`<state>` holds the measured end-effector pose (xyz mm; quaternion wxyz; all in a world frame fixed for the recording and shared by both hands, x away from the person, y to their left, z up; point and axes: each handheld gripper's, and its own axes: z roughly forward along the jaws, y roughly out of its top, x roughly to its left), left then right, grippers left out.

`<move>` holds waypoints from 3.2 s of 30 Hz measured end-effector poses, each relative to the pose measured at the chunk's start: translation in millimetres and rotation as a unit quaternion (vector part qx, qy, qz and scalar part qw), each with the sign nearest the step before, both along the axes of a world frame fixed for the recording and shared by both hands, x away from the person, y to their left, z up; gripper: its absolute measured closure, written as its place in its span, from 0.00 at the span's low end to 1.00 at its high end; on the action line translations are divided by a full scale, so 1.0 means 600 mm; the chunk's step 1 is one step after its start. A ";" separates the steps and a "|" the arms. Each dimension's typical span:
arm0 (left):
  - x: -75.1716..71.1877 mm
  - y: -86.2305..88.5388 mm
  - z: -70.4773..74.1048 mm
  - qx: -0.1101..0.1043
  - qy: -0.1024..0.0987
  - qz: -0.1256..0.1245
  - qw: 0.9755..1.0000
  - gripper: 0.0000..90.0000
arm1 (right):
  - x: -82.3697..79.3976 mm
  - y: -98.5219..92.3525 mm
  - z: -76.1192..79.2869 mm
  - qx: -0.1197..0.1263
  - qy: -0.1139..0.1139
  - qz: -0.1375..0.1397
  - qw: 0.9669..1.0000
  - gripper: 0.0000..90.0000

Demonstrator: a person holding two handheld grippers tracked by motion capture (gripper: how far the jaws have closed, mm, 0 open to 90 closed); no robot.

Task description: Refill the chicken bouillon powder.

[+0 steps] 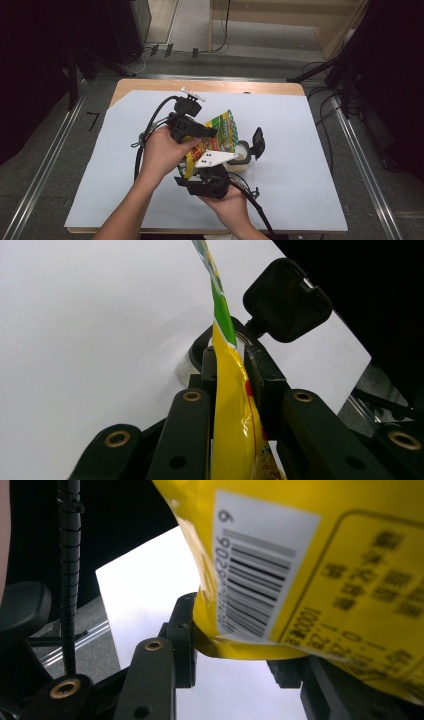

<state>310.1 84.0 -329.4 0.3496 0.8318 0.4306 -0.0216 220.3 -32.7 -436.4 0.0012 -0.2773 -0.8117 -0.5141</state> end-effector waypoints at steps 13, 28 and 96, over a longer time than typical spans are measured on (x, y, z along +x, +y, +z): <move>0.005 -0.002 -0.006 0.004 -0.001 0.000 1.000 0.89 | 0.008 -0.001 -0.005 -0.007 0.002 0.000 1.000 0.70; 0.000 -0.008 -0.003 0.010 -0.009 -0.002 1.000 0.90 | 0.009 -0.002 -0.006 -0.003 0.008 -0.002 1.000 0.69; 0.047 -0.026 0.000 0.011 0.045 -0.017 0.999 0.90 | 0.030 -0.011 0.004 0.008 0.027 -0.015 0.999 0.69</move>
